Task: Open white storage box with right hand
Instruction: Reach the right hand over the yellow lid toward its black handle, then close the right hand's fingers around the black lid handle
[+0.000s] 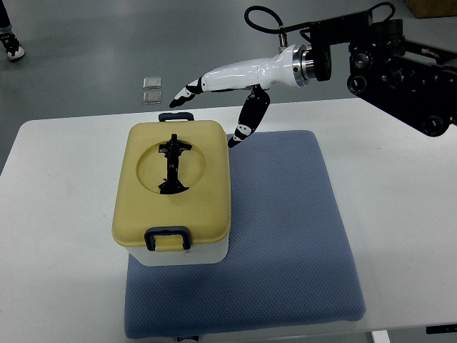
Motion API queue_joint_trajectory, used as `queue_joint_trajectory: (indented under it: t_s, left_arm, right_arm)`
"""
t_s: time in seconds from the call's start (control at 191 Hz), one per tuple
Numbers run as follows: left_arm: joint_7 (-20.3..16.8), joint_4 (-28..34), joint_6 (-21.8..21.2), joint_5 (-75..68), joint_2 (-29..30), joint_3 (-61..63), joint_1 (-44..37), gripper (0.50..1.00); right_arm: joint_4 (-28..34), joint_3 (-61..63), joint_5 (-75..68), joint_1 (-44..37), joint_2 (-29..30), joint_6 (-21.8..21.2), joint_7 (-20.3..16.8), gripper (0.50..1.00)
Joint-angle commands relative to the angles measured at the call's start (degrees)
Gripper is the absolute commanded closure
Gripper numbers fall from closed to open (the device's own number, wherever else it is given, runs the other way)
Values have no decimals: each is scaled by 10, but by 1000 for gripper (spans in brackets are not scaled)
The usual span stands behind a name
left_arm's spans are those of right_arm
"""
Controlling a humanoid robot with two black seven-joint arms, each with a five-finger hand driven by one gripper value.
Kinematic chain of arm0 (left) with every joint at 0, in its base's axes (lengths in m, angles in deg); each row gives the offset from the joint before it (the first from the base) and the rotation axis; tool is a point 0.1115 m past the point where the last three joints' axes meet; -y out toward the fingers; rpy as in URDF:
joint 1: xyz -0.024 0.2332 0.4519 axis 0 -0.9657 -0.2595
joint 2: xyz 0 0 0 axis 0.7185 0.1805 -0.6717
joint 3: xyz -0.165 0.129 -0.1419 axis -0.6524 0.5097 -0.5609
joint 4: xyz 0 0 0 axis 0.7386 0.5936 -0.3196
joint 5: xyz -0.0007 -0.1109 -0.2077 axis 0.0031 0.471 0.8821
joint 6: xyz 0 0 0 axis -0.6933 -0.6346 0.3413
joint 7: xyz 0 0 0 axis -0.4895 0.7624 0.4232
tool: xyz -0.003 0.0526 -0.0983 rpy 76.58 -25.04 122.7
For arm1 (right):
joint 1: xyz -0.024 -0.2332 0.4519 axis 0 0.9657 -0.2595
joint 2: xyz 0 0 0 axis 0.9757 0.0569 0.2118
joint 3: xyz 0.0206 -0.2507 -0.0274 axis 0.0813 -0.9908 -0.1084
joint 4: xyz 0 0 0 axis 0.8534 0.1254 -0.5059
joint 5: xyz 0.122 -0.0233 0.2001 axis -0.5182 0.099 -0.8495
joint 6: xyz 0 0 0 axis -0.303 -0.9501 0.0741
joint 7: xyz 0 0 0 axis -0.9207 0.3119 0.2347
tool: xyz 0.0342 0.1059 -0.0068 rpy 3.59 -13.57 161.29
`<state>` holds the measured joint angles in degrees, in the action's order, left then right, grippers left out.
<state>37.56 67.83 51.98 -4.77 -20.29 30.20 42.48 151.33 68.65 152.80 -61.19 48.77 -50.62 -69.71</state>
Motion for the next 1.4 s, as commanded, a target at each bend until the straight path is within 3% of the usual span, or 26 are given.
queue_joint_trajectory:
  t_s: [0.0, 0.529, 1.163, 1.31, 1.393]
  left_arm:
    - [0, 0, 0, 0, 0, 0, 0, 500]
    - [0, 0, 0, 0, 0, 0, 0, 500]
    - [0, 0, 0, 0, 0, 0, 0, 500]
    - [0, 0, 0, 0, 0, 0, 0, 500]
    - [0, 0, 0, 0, 0, 0, 0, 500]
  right_arm:
    - [1, -21, 15, -26, 13, -1, 0, 572]
    - [0, -127, 76, -132, 92, 14, 1, 572]
    - [-10, -156, 115, -131, 136, 40, 3, 581]
    - [-11, -156, 122, -131, 135, 40, 3, 599]
    - [-14, -156, 127, -130, 135, 41, 3, 638]
